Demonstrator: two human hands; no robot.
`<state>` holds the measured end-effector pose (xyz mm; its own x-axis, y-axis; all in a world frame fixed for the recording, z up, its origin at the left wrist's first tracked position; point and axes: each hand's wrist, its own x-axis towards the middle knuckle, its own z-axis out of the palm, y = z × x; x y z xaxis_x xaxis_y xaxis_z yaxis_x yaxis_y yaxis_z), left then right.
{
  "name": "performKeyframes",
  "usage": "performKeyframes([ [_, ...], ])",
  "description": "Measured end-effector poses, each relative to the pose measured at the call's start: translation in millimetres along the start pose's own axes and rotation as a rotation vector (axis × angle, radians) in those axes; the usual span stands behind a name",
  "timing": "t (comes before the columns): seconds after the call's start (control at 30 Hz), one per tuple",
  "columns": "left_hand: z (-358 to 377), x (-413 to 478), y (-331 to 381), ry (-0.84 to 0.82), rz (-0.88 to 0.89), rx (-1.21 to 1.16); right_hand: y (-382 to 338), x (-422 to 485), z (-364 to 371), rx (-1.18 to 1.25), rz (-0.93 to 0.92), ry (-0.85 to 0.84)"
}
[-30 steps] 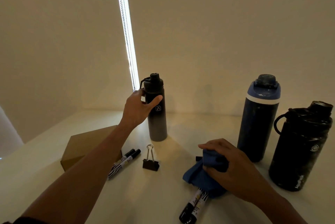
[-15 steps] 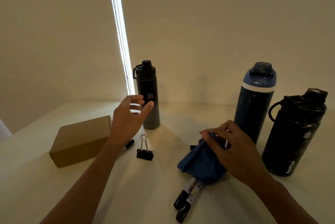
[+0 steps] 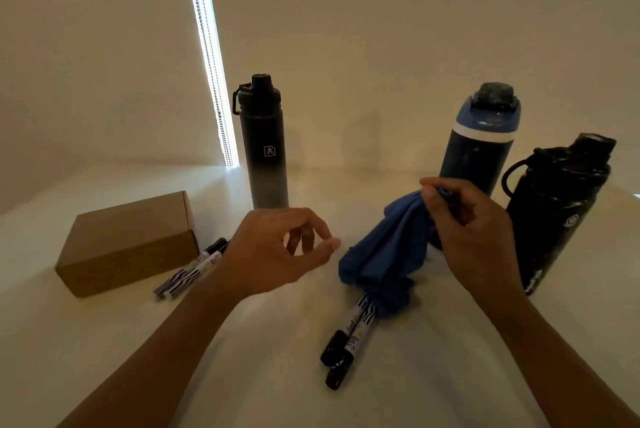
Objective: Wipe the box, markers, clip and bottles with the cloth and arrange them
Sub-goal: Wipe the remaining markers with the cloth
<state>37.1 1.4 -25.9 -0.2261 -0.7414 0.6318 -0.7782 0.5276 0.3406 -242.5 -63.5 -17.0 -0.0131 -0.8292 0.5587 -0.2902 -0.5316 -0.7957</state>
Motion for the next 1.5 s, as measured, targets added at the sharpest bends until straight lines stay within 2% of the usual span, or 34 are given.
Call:
performKeyframes([
  [0.2, 22.8, -7.5, 8.9, -0.437, -0.060, -0.082, -4.1, 3.8, -6.8, 0.158, 0.049, 0.067],
  [0.33, 30.6, -6.0, 12.5, -0.576, -0.069, -0.082, 0.7, 5.1, -9.1, 0.163, 0.084, 0.045],
  [0.47, 27.8, -6.4, 12.1, -0.585, -0.040, -0.129, 2.7, 3.8, -8.1, 0.156, 0.103, 0.039],
  [0.8, 26.0, -7.4, 13.8, -0.637, 0.012, -0.061, 11.8, -14.3, 26.0, 0.181, 0.210, -0.137],
  [0.97, 22.3, -5.7, 13.6, -0.663, 0.063, 0.019, 17.5, -20.9, 32.8, -0.002, 0.243, -0.252],
  [1.07, 21.0, -3.1, 15.0, -0.686, 0.085, 0.081, 21.3, -22.2, 32.9, -0.152, 0.174, -0.280],
  [1.23, 20.4, -4.6, 15.6, -0.740, 0.111, 0.118, 19.4, -17.8, 29.2, -0.235, 0.130, -0.194],
  [1.37, 10.8, -3.9, 7.0, -0.677, 0.043, 0.068, 20.3, -9.7, 22.8, -0.044, 0.279, -0.120],
  [1.5, -2.3, -1.9, -6.3, -0.442, -0.013, -0.032, 14.1, -6.1, 20.4, 0.338, 0.558, -0.077],
])
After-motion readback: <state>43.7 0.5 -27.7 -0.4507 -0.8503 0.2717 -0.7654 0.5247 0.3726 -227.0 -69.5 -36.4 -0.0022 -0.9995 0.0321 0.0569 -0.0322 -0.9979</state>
